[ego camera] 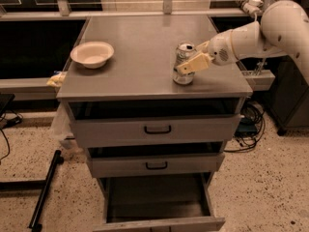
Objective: Pick 7up can from bottom drawer and place on counter
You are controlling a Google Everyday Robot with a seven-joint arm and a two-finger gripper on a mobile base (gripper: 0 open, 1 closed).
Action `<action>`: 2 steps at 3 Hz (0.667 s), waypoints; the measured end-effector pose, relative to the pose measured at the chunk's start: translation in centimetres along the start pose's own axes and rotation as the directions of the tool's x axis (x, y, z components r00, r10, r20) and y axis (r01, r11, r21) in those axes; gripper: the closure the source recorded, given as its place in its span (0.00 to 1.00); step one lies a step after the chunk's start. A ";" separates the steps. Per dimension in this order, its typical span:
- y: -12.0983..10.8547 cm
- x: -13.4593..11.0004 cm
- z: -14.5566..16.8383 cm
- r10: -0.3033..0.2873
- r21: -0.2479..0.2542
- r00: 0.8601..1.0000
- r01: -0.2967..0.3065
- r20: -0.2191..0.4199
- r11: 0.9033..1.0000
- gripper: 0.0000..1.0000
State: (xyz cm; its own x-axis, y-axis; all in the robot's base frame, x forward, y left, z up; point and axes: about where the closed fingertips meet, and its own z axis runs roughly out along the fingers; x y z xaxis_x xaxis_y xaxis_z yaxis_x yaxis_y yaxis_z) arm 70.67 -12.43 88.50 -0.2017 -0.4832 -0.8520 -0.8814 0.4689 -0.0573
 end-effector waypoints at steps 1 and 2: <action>0.0 0.0 0.0 0.000 0.000 1.000 0.000 0.000 1.000 0.81; 0.0 0.0 0.0 0.000 0.000 1.000 0.000 0.000 1.000 0.58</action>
Offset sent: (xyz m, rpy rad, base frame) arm 0.0000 -0.0001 -0.0001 0.0000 0.0002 -0.0001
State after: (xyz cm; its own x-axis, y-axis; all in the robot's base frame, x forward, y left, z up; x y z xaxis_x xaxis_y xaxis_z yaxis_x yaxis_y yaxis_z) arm 70.67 -12.43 88.48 -0.2019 -0.4832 -0.8519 -0.8814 0.4689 -0.0571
